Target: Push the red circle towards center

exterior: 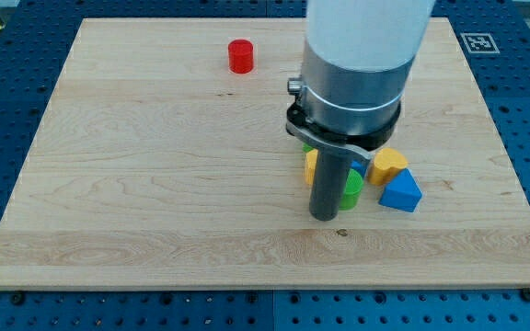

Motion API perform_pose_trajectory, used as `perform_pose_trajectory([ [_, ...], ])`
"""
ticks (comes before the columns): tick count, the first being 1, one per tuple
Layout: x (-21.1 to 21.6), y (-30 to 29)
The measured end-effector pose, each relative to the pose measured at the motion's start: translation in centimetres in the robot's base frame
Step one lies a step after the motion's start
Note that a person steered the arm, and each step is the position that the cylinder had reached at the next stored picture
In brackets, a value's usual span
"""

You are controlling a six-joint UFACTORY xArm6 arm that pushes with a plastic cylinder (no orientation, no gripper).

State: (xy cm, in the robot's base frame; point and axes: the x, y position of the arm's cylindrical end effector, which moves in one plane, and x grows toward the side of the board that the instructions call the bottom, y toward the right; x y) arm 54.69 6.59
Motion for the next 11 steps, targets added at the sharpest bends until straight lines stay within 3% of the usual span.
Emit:
perform_pose_trajectory([
  [3, 0.0, 1.4],
  [5, -0.3, -10.6],
  [6, -2.5, -18.8],
  [7, -7.8, -23.6],
  [8, -14.8, -23.8],
  [9, -20.0, -21.7],
  [11, -26.2, -16.7],
])
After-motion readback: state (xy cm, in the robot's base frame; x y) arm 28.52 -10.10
